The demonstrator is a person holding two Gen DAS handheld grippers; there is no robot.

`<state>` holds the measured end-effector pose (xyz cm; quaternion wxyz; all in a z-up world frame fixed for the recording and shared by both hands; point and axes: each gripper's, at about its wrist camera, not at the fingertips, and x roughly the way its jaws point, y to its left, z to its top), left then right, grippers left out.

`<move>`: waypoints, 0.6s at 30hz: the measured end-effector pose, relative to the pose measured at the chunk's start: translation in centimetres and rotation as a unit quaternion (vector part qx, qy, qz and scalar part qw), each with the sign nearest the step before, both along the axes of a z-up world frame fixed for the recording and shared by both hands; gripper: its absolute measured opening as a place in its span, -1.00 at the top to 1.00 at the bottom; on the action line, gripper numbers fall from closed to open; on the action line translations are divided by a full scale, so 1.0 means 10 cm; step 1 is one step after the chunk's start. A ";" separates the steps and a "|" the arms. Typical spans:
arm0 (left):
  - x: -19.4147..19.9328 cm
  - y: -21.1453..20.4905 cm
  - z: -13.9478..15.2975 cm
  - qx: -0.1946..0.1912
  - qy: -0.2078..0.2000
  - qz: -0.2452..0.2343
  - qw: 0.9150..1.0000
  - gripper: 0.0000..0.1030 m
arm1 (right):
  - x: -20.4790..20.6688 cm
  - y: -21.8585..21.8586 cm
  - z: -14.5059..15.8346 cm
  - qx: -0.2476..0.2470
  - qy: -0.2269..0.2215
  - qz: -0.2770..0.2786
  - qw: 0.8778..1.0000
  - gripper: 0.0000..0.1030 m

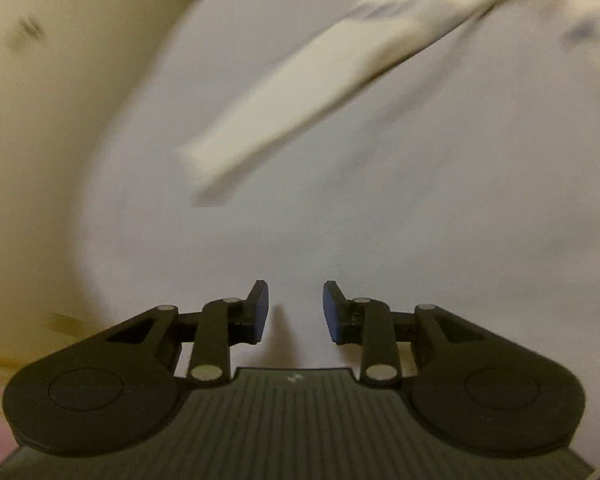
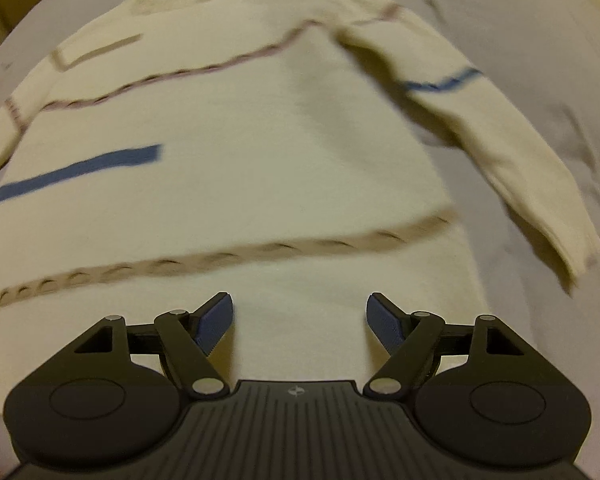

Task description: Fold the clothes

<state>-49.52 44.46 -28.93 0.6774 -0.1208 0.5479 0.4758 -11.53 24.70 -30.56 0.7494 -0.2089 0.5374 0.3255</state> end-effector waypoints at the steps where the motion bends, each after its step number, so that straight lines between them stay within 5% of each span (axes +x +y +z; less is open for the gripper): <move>1: 0.08 -0.05 0.00 -0.018 -0.018 0.005 1.000 0.46 | 0.06 -0.09 0.00 0.001 0.003 -0.014 1.000 -0.48; 5: 0.67 -0.34 -0.08 -0.058 -0.066 0.007 0.996 0.19 | 0.37 -0.48 0.01 0.020 0.024 -0.064 0.997 -0.44; 8: 1.12 -0.56 -0.14 -0.089 -0.102 0.009 0.991 0.20 | 0.68 -0.81 -0.01 0.044 0.046 -0.086 0.994 -0.15; 11: 1.57 -0.78 -0.20 -0.119 -0.137 0.011 0.983 0.27 | 1.09 -1.21 -0.02 0.051 0.048 -0.113 0.991 -0.07; 18: 2.10 -1.08 -0.13 -0.147 -0.185 0.063 0.970 0.21 | 1.92 -1.91 -0.25 0.138 0.115 -0.217 0.959 -0.08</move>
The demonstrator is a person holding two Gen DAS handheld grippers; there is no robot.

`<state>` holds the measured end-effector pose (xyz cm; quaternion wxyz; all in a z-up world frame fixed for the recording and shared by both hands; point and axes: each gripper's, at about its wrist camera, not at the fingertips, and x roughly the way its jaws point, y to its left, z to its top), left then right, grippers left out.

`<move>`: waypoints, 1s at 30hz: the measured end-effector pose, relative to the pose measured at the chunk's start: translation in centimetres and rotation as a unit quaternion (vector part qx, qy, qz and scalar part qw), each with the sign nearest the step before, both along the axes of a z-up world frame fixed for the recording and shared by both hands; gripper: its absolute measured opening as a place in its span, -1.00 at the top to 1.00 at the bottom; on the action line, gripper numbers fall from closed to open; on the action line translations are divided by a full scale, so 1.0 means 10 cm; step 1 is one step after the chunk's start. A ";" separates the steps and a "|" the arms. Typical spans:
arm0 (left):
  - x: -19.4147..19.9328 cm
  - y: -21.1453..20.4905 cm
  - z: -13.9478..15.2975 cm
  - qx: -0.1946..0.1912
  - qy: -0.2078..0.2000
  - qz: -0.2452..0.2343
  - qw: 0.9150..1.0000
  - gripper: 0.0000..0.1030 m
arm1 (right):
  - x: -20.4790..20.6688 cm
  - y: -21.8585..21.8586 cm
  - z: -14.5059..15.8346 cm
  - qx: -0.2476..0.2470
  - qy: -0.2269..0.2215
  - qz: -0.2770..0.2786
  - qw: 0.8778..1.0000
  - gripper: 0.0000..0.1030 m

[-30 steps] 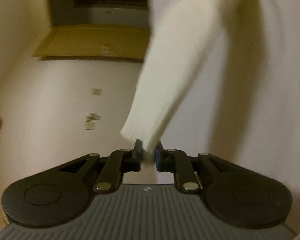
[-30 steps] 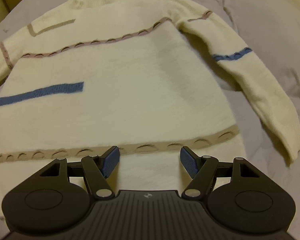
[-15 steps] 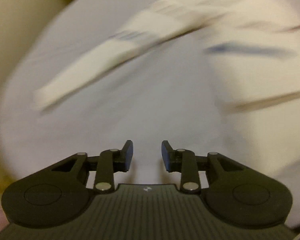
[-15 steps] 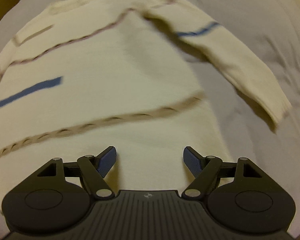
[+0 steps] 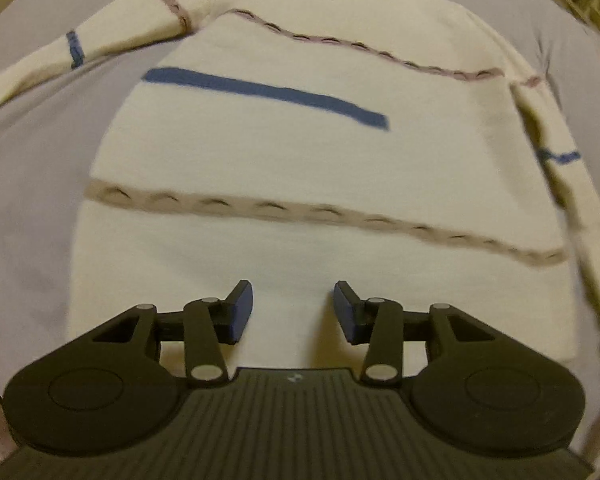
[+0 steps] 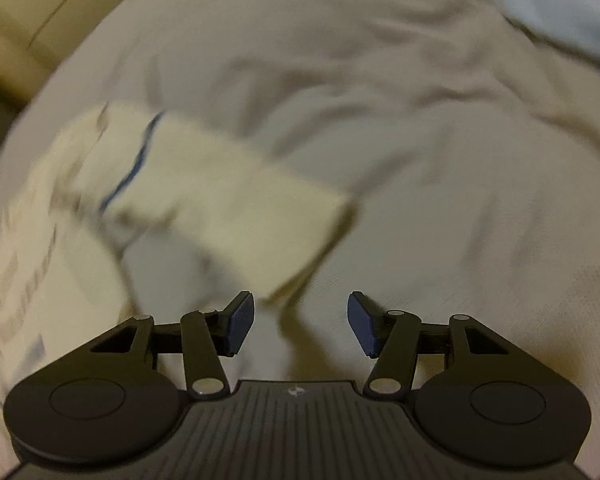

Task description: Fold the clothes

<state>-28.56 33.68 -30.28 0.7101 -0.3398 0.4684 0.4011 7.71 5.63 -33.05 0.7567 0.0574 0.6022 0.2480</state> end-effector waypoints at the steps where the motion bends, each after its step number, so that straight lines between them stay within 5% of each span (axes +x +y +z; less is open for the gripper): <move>1: 0.08 -0.04 -0.01 -0.005 0.002 0.006 1.000 0.20 | 0.09 -0.03 -0.06 0.015 0.010 -0.009 1.000 -0.08; 4: 0.28 -0.17 -0.01 -0.012 0.012 0.012 1.000 0.20 | 0.35 -0.13 -0.23 0.058 0.041 -0.037 0.997 -0.08; 6: 0.39 -0.26 0.01 -0.013 0.021 0.009 1.000 0.20 | 0.53 -0.19 -0.35 0.087 0.061 -0.055 0.993 0.38; 7: 0.43 -0.28 0.03 -0.011 0.023 0.008 1.000 0.20 | 0.62 -0.22 -0.41 0.102 0.072 -0.064 0.990 0.79; 8: 0.44 -0.29 0.07 -0.007 0.022 0.008 1.000 0.20 | 0.69 -0.22 -0.40 0.111 0.071 -0.061 0.989 0.81; 11: 0.50 -0.32 0.18 0.004 0.023 0.008 1.000 0.20 | 0.91 -0.17 0.20 0.128 -0.030 -0.007 0.991 0.85; 14: 0.56 -0.33 0.22 0.006 0.028 -0.001 1.000 0.20 | 1.19 -0.23 0.83 0.135 -0.136 0.033 0.981 0.86; 17: 0.62 -0.37 0.18 -0.001 0.029 -0.007 1.000 0.20 | 1.57 -0.27 1.06 0.110 -0.198 0.045 0.973 0.87; 20: 0.67 -0.42 0.11 -0.013 0.033 -0.013 0.999 0.20 | 1.97 -0.26 1.14 0.079 -0.240 0.055 0.966 0.87; 22: 0.69 -0.45 0.07 -0.020 0.039 -0.018 0.999 0.20 | 2.23 -0.11 0.91 0.052 -0.224 0.058 0.971 0.83; 26: 0.52 -0.46 0.14 -0.015 0.048 -0.014 0.999 0.14 | 2.42 0.14 0.54 -0.047 -0.202 0.021 0.978 0.41; 30: 0.10 -0.36 0.24 -0.016 0.060 0.034 0.998 0.05 | 2.02 -0.04 0.62 0.009 -0.195 -0.019 0.981 -0.03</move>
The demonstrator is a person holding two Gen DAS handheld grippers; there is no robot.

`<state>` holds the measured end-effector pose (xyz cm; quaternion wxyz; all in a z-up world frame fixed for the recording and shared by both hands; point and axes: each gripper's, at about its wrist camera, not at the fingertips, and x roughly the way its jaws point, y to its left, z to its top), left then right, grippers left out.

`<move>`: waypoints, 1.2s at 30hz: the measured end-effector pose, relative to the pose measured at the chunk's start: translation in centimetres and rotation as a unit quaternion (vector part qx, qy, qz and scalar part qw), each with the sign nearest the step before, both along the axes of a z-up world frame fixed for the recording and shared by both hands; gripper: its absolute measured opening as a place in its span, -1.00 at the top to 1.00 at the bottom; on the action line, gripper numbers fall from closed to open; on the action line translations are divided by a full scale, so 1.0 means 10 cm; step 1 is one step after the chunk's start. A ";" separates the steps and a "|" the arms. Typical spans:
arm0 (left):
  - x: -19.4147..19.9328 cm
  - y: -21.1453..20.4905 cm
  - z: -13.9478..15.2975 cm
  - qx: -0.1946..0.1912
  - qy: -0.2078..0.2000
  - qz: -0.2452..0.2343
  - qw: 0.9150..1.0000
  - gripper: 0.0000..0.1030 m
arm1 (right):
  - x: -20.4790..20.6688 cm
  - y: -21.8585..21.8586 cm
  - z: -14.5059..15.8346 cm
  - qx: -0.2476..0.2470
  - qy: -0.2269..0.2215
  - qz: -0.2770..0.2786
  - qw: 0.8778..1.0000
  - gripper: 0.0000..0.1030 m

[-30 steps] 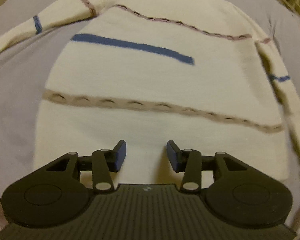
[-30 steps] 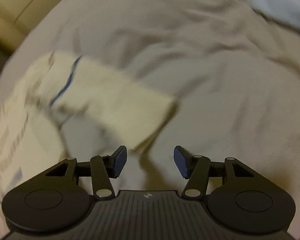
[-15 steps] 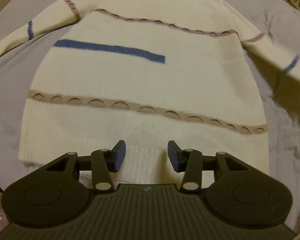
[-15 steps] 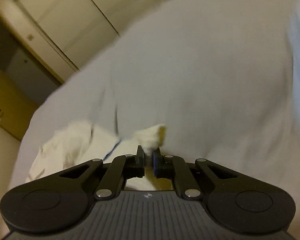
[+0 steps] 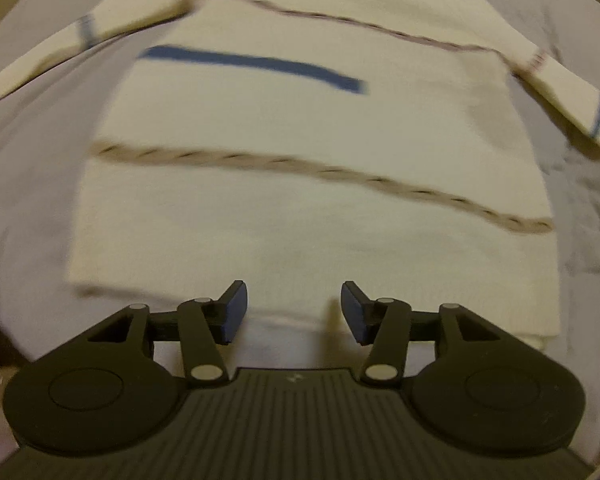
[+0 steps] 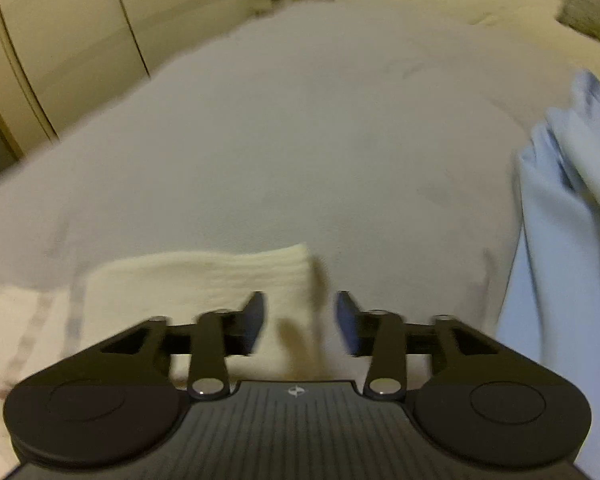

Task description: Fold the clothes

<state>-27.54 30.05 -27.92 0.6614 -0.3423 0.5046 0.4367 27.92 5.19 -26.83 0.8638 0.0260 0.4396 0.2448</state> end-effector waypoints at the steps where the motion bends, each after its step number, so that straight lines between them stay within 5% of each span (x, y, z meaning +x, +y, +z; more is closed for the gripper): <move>1: -0.12 0.03 0.01 -0.002 0.003 0.015 1.000 0.02 | -0.15 -0.04 -0.01 0.022 0.023 0.010 0.999 -0.03; 4: -0.50 0.16 0.02 -0.001 0.012 0.062 0.998 -0.07 | -0.71 0.00 -0.26 0.041 0.150 0.094 0.983 -0.03; 7: -0.85 0.33 0.01 0.006 0.001 0.114 0.993 -0.13 | -1.40 0.12 -0.58 0.039 0.262 0.166 0.950 -0.03; 11: -1.22 0.58 -0.12 0.008 -0.029 0.168 0.985 -0.26 | -2.08 0.37 -0.82 0.045 0.342 0.193 0.918 -0.03; 15: -1.42 0.82 -0.41 -0.015 -0.054 0.189 0.980 -0.24 | -2.41 0.57 -0.88 0.036 0.341 0.201 0.917 -0.03; 16: -1.44 0.88 -0.46 -0.023 -0.068 0.186 0.980 -0.10 | -2.49 0.60 -0.92 0.038 0.340 0.194 0.920 -0.04; 17: -1.44 0.93 -0.49 -0.033 -0.089 0.175 0.980 0.15 | -2.56 0.62 -0.95 0.041 0.340 0.184 0.921 0.03; 18: -1.44 0.97 -0.51 -0.043 -0.109 0.165 0.979 0.86 | -2.60 0.63 -0.97 0.047 0.345 0.175 0.921 0.26; 19: -1.44 1.00 -0.47 -0.045 -0.126 0.147 0.980 0.88 | -2.66 0.65 -0.96 0.051 0.352 0.172 0.919 0.80; 22: -1.48 0.99 -0.21 -0.033 -0.160 0.082 0.983 0.88 | -2.90 0.66 -0.66 0.046 0.304 0.204 0.929 0.85; 27: -1.86 0.98 0.05 -0.013 -0.154 0.045 0.987 0.88 | -3.32 0.67 -0.07 -0.014 0.185 0.287 0.940 0.87; 33: -1.82 0.94 -0.29 -0.032 -0.067 -0.016 0.997 0.85 | -3.59 0.51 -0.38 -0.082 0.211 0.249 0.942 0.88; 36: -1.77 0.88 -0.14 -0.003 -0.043 -0.039 0.998 0.76 | -3.64 0.48 -0.49 -0.103 0.221 0.214 0.946 0.88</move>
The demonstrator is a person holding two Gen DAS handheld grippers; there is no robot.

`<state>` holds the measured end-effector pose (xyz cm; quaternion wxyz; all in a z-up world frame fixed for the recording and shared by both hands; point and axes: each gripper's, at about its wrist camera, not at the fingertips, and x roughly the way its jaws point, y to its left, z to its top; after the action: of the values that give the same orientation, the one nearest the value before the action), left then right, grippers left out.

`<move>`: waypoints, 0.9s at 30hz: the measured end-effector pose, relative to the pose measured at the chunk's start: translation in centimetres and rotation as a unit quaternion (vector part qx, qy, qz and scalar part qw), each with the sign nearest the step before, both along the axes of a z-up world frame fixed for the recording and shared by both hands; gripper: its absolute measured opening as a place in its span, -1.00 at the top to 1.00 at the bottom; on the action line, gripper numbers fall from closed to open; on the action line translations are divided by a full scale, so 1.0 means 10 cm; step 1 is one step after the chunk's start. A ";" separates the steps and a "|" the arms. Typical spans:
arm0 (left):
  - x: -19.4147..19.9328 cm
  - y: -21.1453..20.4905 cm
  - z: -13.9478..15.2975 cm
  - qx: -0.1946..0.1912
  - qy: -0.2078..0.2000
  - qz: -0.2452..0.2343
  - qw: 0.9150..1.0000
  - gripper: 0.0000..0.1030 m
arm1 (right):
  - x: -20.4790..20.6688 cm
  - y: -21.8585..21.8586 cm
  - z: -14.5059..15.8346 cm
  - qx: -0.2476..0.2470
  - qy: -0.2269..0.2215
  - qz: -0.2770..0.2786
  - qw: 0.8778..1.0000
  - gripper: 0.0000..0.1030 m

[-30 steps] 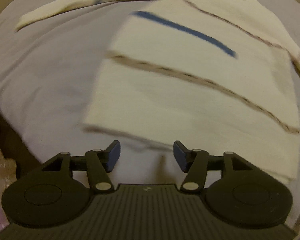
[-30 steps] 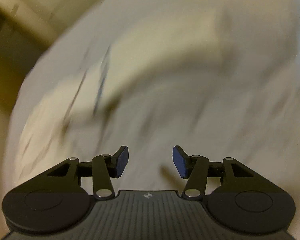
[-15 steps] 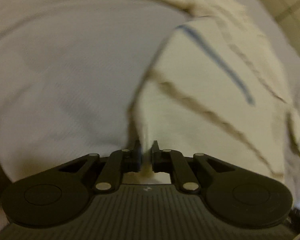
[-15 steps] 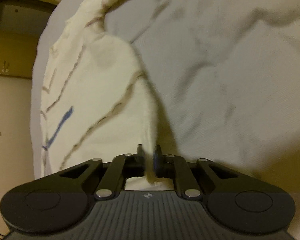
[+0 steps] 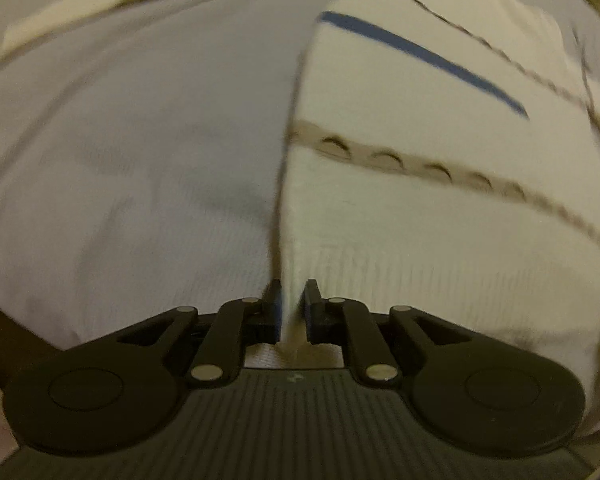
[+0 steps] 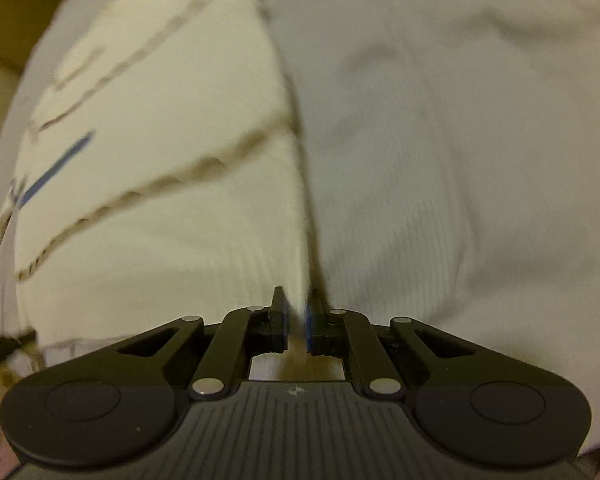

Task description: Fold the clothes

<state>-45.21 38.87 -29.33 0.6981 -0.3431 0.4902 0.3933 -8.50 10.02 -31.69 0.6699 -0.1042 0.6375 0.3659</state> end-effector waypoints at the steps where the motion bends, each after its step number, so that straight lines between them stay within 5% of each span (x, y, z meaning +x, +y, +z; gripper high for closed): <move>1: 0.02 -0.02 0.05 0.010 0.008 -0.007 1.000 0.71 | -0.02 -0.01 -0.03 -0.010 0.000 -0.010 1.000 0.63; 2: 0.04 -0.04 0.10 0.021 0.015 -0.015 1.000 0.70 | -0.04 -0.02 -0.07 -0.019 0.001 -0.020 1.000 0.29; 4: 0.07 -0.08 0.19 0.041 0.030 -0.030 0.998 0.74 | -0.09 -0.01 0.06 -0.036 -0.046 -0.016 0.998 0.04; 8: 0.29 -0.14 0.38 0.079 0.001 -0.070 0.994 0.70 | -0.22 0.05 0.42 -0.021 -0.146 0.006 0.989 0.07; 11: 0.63 -0.14 0.19 0.093 0.003 -0.104 0.990 0.64 | -0.31 0.28 0.42 0.010 -0.176 0.028 0.984 0.10; 13: 0.75 -0.12 -0.01 0.066 0.020 -0.103 0.992 0.64 | -0.39 0.45 0.29 0.012 -0.189 0.043 0.981 0.22; 17: 0.73 -0.23 -0.29 -0.017 0.082 -0.076 0.994 0.63 | -0.56 0.44 -0.10 -0.048 -0.126 0.057 0.989 0.29; 20: 0.71 -0.40 -0.13 -0.030 0.098 -0.090 0.991 0.62 | -0.69 0.25 -0.24 -0.108 -0.059 0.048 0.991 0.27; 24: 0.79 -0.49 0.38 -0.006 0.081 -0.086 0.993 0.61 | -0.79 0.11 -0.01 -0.121 -0.041 0.044 0.991 0.18; 27: 0.85 -0.56 0.77 0.011 0.068 -0.083 0.994 0.35 | -0.77 0.16 0.39 -0.097 -0.060 0.040 0.993 -0.18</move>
<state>-36.76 33.27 -21.62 0.6969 -0.2659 0.5589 0.3623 -16.17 11.63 -27.76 0.6785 -0.2161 0.6238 0.3223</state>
